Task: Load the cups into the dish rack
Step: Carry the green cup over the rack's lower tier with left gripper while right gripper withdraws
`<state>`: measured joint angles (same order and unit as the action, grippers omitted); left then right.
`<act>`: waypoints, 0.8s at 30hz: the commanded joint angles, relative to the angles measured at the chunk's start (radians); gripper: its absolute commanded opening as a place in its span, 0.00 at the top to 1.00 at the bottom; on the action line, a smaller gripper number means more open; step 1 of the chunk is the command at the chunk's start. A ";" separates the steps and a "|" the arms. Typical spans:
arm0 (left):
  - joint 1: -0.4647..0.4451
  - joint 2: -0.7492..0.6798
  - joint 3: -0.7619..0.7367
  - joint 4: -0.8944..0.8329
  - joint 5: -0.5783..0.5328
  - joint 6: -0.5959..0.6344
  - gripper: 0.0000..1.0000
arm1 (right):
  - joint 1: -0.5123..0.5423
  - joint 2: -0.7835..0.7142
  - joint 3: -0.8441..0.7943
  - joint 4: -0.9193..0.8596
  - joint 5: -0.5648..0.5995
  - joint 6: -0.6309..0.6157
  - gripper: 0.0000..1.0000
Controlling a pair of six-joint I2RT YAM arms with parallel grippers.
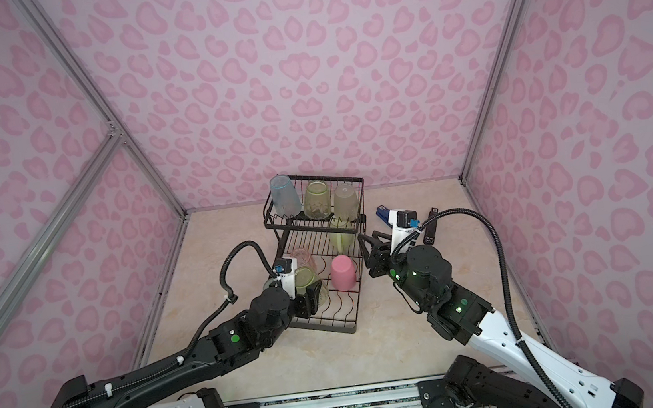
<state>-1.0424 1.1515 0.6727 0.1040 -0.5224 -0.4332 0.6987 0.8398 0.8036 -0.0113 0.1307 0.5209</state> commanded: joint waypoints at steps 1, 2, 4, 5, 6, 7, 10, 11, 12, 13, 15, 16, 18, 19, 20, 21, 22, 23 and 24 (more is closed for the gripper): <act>-0.017 0.027 -0.032 0.153 -0.114 0.040 0.34 | -0.014 0.001 -0.014 -0.019 -0.002 0.028 0.58; -0.021 0.037 -0.039 0.169 -0.127 0.043 0.34 | -0.016 0.001 -0.016 -0.021 -0.003 0.030 0.58; -0.030 0.058 -0.049 0.192 -0.147 0.049 0.34 | -0.019 0.000 -0.015 -0.025 -0.007 0.032 0.58; -0.034 0.070 -0.054 0.208 -0.158 0.054 0.34 | -0.019 -0.001 -0.017 -0.028 -0.007 0.032 0.58; -0.037 0.078 -0.060 0.224 -0.165 0.057 0.34 | -0.019 -0.003 -0.018 -0.034 -0.005 0.032 0.58; -0.039 0.089 -0.067 0.242 -0.168 0.060 0.34 | -0.021 -0.006 -0.017 -0.039 -0.006 0.032 0.58; -0.042 0.126 -0.071 0.277 -0.178 0.069 0.34 | -0.022 -0.015 -0.023 -0.049 0.002 0.031 0.58; -0.045 0.140 -0.072 0.290 -0.183 0.071 0.33 | -0.022 -0.020 -0.028 -0.051 0.004 0.031 0.58; -0.045 0.154 -0.073 0.301 -0.186 0.072 0.33 | -0.023 -0.022 -0.030 -0.052 0.003 0.031 0.58; -0.048 0.165 -0.074 0.309 -0.190 0.071 0.33 | -0.025 -0.025 -0.034 -0.052 0.003 0.035 0.58; -0.053 0.190 -0.076 0.327 -0.205 0.072 0.33 | -0.027 -0.032 -0.042 -0.053 0.004 0.036 0.58; -0.054 0.200 -0.078 0.334 -0.210 0.072 0.33 | -0.028 -0.034 -0.045 -0.052 0.003 0.037 0.58; -0.058 0.225 -0.078 0.351 -0.215 0.073 0.33 | -0.031 -0.041 -0.051 -0.054 0.004 0.034 0.58; -0.059 0.235 -0.079 0.359 -0.218 0.073 0.33 | -0.030 -0.044 -0.054 -0.055 0.004 0.034 0.58; -0.062 0.250 -0.081 0.370 -0.224 0.074 0.33 | -0.032 -0.049 -0.058 -0.054 0.004 0.032 0.58; -0.063 0.262 -0.082 0.379 -0.230 0.074 0.33 | -0.034 -0.052 -0.062 -0.054 0.004 0.031 0.58; -0.064 0.273 -0.083 0.386 -0.233 0.074 0.33 | -0.035 -0.055 -0.063 -0.054 0.003 0.031 0.58; -0.064 0.287 -0.084 0.392 -0.240 0.071 0.33 | -0.036 -0.058 -0.067 -0.053 0.003 0.031 0.58; -0.064 0.298 -0.087 0.400 -0.241 0.070 0.33 | -0.038 -0.060 -0.070 -0.053 0.005 0.032 0.58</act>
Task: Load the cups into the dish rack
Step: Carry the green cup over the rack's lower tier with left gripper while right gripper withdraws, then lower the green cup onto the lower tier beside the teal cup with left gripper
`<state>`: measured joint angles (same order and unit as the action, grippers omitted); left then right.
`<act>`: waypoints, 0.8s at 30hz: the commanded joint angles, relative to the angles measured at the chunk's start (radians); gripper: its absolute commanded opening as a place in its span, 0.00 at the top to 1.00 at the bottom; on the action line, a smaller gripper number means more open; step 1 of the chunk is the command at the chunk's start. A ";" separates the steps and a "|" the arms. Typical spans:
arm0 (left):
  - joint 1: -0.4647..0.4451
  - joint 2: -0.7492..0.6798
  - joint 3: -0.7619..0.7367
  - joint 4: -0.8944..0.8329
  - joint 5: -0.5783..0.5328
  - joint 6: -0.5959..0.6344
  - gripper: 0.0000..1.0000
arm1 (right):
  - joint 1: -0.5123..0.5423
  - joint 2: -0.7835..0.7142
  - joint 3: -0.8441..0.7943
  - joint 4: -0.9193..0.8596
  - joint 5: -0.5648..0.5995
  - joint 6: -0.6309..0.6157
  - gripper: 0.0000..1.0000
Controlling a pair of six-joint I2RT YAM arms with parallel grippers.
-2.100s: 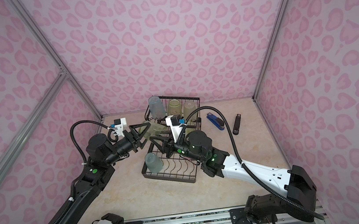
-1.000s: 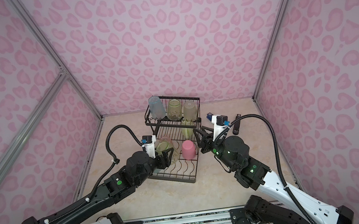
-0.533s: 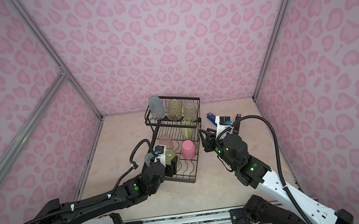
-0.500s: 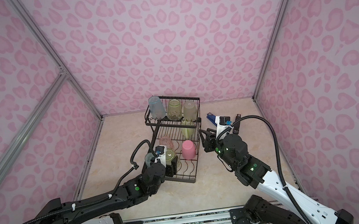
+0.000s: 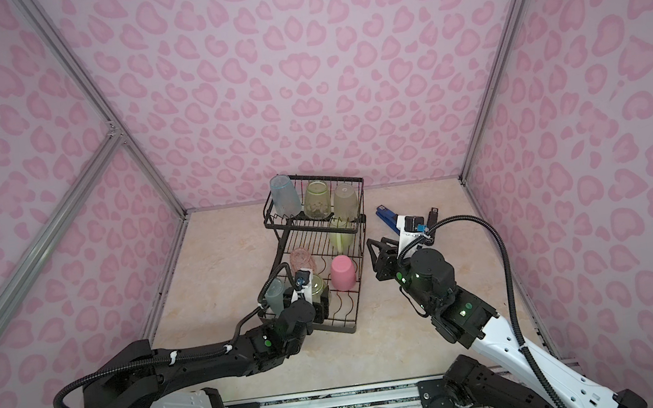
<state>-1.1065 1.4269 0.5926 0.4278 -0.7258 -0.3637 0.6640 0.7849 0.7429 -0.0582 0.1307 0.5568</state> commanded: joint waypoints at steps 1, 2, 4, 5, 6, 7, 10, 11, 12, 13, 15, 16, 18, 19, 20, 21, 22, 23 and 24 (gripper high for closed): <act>-0.001 0.031 -0.007 0.081 -0.040 -0.001 0.33 | -0.004 -0.007 -0.012 -0.006 0.005 -0.005 0.58; -0.001 0.040 -0.006 0.083 -0.043 -0.003 0.33 | -0.005 -0.009 -0.014 -0.005 0.004 -0.006 0.58; -0.002 0.051 -0.003 0.088 -0.049 -0.006 0.33 | -0.007 -0.011 -0.022 -0.001 0.003 -0.005 0.57; -0.002 0.057 0.000 0.089 -0.049 -0.006 0.33 | -0.009 -0.010 -0.025 0.003 0.002 -0.006 0.57; -0.001 0.062 0.003 0.090 -0.051 -0.007 0.33 | -0.010 -0.010 -0.027 0.006 0.001 -0.006 0.57; -0.002 0.068 0.006 0.087 -0.054 -0.011 0.33 | -0.010 -0.008 -0.030 0.007 -0.001 -0.006 0.57; -0.002 0.074 0.003 0.090 -0.063 -0.017 0.33 | -0.012 -0.006 -0.037 0.017 -0.002 -0.004 0.57; -0.001 0.077 0.002 0.090 -0.068 -0.020 0.33 | -0.014 -0.008 -0.040 0.022 -0.005 -0.005 0.57; -0.001 0.080 0.001 0.090 -0.072 -0.021 0.33 | -0.013 -0.008 -0.043 0.023 -0.004 -0.005 0.57; -0.002 0.080 0.001 0.089 -0.072 -0.022 0.33 | -0.012 -0.010 -0.045 0.023 -0.004 -0.005 0.57; -0.001 0.083 0.002 0.090 -0.070 -0.028 0.33 | -0.015 -0.011 -0.046 0.025 -0.003 -0.009 0.57; -0.001 0.088 0.004 0.090 -0.072 -0.030 0.33 | -0.014 -0.011 -0.047 0.024 -0.004 -0.010 0.57; -0.002 0.100 0.009 0.093 -0.073 -0.034 0.33 | -0.017 -0.012 -0.052 0.026 -0.004 -0.011 0.57; -0.002 0.107 0.012 0.093 -0.073 -0.036 0.33 | -0.018 -0.012 -0.055 0.027 -0.006 -0.011 0.57; -0.002 0.113 0.012 0.094 -0.072 -0.038 0.33 | -0.017 -0.014 -0.057 0.027 -0.007 -0.012 0.57; -0.002 0.118 0.014 0.096 -0.072 -0.041 0.33 | -0.018 -0.016 -0.059 0.026 -0.009 -0.015 0.57; -0.002 0.123 0.016 0.099 -0.072 -0.040 0.33 | -0.018 -0.019 -0.063 0.025 -0.009 -0.016 0.57; -0.001 0.128 0.017 0.101 -0.073 -0.040 0.33 | -0.018 -0.024 -0.066 0.024 -0.008 -0.017 0.57; -0.002 0.134 0.018 0.101 -0.073 -0.041 0.33 | -0.017 -0.031 -0.073 0.026 -0.005 -0.018 0.57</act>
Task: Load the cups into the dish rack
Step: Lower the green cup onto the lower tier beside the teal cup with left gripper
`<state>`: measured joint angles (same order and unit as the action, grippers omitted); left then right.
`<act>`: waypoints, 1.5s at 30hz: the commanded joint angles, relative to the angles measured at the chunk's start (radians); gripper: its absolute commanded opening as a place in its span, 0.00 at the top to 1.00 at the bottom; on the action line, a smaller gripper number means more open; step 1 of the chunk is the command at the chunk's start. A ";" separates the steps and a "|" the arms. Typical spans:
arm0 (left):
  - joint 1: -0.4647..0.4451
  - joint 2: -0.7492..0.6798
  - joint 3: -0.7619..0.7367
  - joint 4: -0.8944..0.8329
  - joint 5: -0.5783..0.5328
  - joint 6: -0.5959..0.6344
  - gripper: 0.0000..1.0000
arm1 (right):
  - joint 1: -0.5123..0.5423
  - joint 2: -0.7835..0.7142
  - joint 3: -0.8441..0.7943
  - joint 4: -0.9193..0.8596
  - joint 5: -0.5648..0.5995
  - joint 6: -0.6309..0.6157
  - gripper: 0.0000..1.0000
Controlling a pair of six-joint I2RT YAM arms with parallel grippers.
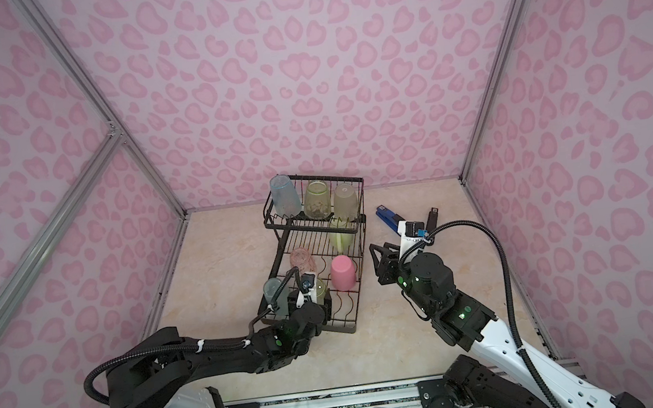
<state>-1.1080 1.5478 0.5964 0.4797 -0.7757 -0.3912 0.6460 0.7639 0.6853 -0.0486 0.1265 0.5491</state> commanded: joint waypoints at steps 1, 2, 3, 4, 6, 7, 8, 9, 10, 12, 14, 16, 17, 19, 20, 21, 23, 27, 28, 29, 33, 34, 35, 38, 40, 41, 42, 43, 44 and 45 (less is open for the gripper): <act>0.000 0.019 0.017 0.050 -0.023 -0.014 0.33 | -0.001 -0.016 -0.019 0.016 0.000 -0.013 0.57; 0.000 0.025 0.021 0.047 -0.023 -0.015 0.33 | -0.002 -0.022 -0.025 0.016 0.002 -0.014 0.57; 0.000 0.029 0.025 0.043 -0.023 -0.017 0.33 | -0.001 -0.029 -0.031 0.015 0.005 -0.016 0.57; -0.001 0.034 0.027 0.040 -0.025 -0.019 0.33 | -0.002 -0.036 -0.037 0.013 0.008 -0.018 0.57; 0.000 0.044 0.032 0.036 -0.032 -0.029 0.33 | -0.004 -0.050 -0.046 0.011 0.014 -0.023 0.57; 0.000 0.050 0.036 0.036 -0.034 -0.032 0.33 | -0.006 -0.055 -0.050 0.010 0.015 -0.026 0.57; 0.000 0.059 0.041 0.032 -0.036 -0.035 0.33 | -0.008 -0.058 -0.054 0.006 0.017 -0.029 0.57; -0.001 0.068 0.048 0.027 -0.042 -0.039 0.33 | -0.012 -0.063 -0.059 0.003 0.016 -0.032 0.57; 0.000 0.076 0.052 0.020 -0.051 -0.047 0.33 | -0.014 -0.067 -0.061 0.003 0.017 -0.034 0.57; 0.000 0.087 0.058 0.012 -0.058 -0.057 0.33 | -0.022 -0.072 -0.068 0.007 0.013 -0.039 0.57; 0.000 0.092 0.065 0.004 -0.066 -0.063 0.33 | -0.030 -0.073 -0.076 0.015 0.009 -0.040 0.56; -0.001 0.098 0.068 -0.005 -0.078 -0.074 0.33 | -0.036 -0.072 -0.081 0.024 0.002 -0.040 0.56; 0.000 0.102 0.071 -0.011 -0.080 -0.079 0.33 | -0.038 -0.070 -0.085 0.029 -0.001 -0.040 0.56; 0.000 0.108 0.077 -0.025 -0.090 -0.090 0.33 | -0.045 -0.068 -0.087 0.035 -0.007 -0.040 0.56; 0.000 0.110 0.082 -0.033 -0.091 -0.092 0.33 | -0.047 -0.067 -0.089 0.037 -0.011 -0.042 0.56; 0.000 0.115 0.085 -0.038 -0.096 -0.097 0.33 | -0.051 -0.067 -0.090 0.039 -0.015 -0.044 0.56; 0.000 0.124 0.097 -0.055 -0.100 -0.107 0.33 | -0.055 -0.067 -0.088 0.039 -0.017 -0.046 0.56; 0.002 0.141 0.118 -0.083 -0.106 -0.116 0.33 | -0.062 -0.076 -0.088 0.038 -0.017 -0.050 0.56; 0.001 0.144 0.121 -0.088 -0.106 -0.118 0.33 | -0.063 -0.079 -0.088 0.037 -0.017 -0.050 0.56; 0.001 0.144 0.124 -0.093 -0.106 -0.121 0.33 | -0.065 -0.081 -0.087 0.037 -0.017 -0.050 0.56; 0.001 0.149 0.129 -0.107 -0.104 -0.132 0.33 | -0.066 -0.096 -0.093 0.032 -0.013 -0.051 0.55; 0.003 0.149 0.129 -0.108 -0.103 -0.133 0.33 | -0.068 -0.099 -0.093 0.031 -0.010 -0.052 0.55; 0.002 0.150 0.129 -0.110 -0.106 -0.136 0.33 | -0.067 -0.102 -0.095 0.028 -0.009 -0.052 0.55; 0.003 0.150 0.129 -0.116 -0.107 -0.139 0.32 | -0.068 -0.109 -0.094 0.021 -0.008 -0.051 0.53; 0.003 0.149 0.132 -0.120 -0.106 -0.141 0.29 | -0.071 -0.114 -0.094 0.017 -0.007 -0.051 0.53; 0.003 0.148 0.131 -0.121 -0.104 -0.143 0.27 | -0.071 -0.117 -0.095 0.017 -0.005 -0.051 0.52; 0.003 0.147 0.127 -0.122 -0.103 -0.146 0.27 | -0.070 -0.121 -0.094 0.017 -0.005 -0.052 0.52; 0.002 0.144 0.125 -0.122 -0.105 -0.152 0.26 | -0.072 -0.123 -0.089 0.013 -0.004 -0.053 0.52; 0.002 0.141 0.122 -0.125 -0.110 -0.160 0.25 | -0.072 -0.124 -0.085 0.009 0.001 -0.054 0.52; 0.003 0.136 0.119 -0.127 -0.112 -0.163 0.24 | -0.072 -0.127 -0.081 0.004 0.003 -0.055 0.52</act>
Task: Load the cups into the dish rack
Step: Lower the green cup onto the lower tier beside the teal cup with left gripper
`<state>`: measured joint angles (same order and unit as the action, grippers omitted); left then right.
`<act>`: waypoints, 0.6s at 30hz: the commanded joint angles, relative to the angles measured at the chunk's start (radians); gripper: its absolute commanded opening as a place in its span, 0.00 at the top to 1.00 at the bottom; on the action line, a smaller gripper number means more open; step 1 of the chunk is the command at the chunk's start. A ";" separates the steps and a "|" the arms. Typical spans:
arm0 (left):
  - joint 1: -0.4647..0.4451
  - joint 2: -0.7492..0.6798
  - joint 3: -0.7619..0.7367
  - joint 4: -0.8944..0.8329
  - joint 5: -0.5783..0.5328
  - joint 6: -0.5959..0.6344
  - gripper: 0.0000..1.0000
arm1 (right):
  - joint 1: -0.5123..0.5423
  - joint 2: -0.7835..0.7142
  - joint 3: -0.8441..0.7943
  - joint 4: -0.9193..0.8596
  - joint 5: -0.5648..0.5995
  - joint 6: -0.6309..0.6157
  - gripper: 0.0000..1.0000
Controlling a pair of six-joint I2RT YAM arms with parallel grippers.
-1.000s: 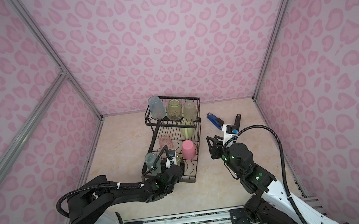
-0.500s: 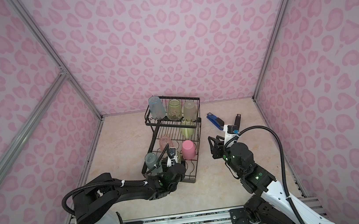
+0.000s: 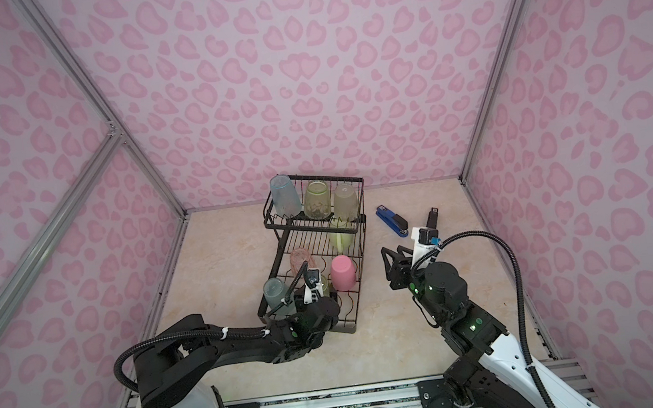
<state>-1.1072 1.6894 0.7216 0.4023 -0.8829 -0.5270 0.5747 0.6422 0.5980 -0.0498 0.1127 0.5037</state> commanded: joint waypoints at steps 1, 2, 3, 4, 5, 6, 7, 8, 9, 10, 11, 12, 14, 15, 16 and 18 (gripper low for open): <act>0.001 -0.008 -0.010 -0.047 -0.006 -0.028 0.23 | -0.001 -0.007 0.007 0.005 0.018 -0.011 0.51; 0.001 -0.009 -0.012 -0.046 -0.007 -0.030 0.22 | -0.001 -0.009 0.010 0.004 0.019 -0.010 0.50; 0.002 -0.008 -0.012 -0.047 -0.007 -0.028 0.21 | -0.001 -0.007 0.012 0.002 0.021 -0.010 0.50; 0.001 -0.007 -0.009 -0.050 -0.007 -0.029 0.21 | -0.001 -0.007 0.013 0.000 0.020 -0.008 0.50; 0.001 -0.006 -0.007 -0.053 -0.007 -0.028 0.20 | -0.001 -0.006 0.014 -0.003 0.020 -0.007 0.50; 0.001 -0.007 -0.004 -0.056 -0.007 -0.029 0.19 | -0.001 -0.005 0.014 -0.006 0.019 -0.004 0.49; 0.002 -0.007 -0.006 -0.056 -0.007 -0.030 0.19 | -0.001 -0.004 0.014 -0.007 0.018 -0.004 0.49; 0.002 -0.011 -0.007 -0.054 -0.007 -0.030 0.18 | -0.001 -0.007 0.013 -0.007 0.017 -0.001 0.49; 0.002 -0.012 -0.008 -0.054 -0.007 -0.030 0.17 | -0.001 -0.010 0.013 -0.008 0.017 0.001 0.48; 0.002 -0.013 -0.009 -0.054 -0.007 -0.028 0.16 | -0.001 -0.012 0.013 -0.010 0.018 0.001 0.48; 0.003 -0.015 -0.008 -0.056 -0.008 -0.025 0.15 | -0.002 -0.016 0.013 -0.011 0.019 0.001 0.48; 0.001 -0.017 -0.007 -0.056 -0.008 -0.024 0.14 | -0.001 -0.018 0.013 -0.016 0.021 -0.001 0.48; 0.000 -0.017 -0.008 -0.057 -0.014 -0.024 0.12 | -0.001 -0.022 0.014 -0.020 0.024 -0.003 0.47; 0.001 -0.016 -0.005 -0.058 -0.014 -0.023 0.12 | -0.001 -0.024 0.014 -0.020 0.025 -0.004 0.47; 0.000 -0.018 -0.006 -0.057 -0.015 -0.022 0.12 | -0.001 -0.024 0.013 -0.019 0.026 -0.005 0.46; 0.000 -0.021 -0.006 -0.056 -0.016 -0.019 0.11 | -0.001 -0.026 0.013 -0.016 0.026 -0.003 0.46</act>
<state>-1.1072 1.6833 0.7166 0.3458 -0.8864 -0.5476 0.5732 0.6186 0.6079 -0.0582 0.1307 0.5022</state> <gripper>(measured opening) 0.885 0.537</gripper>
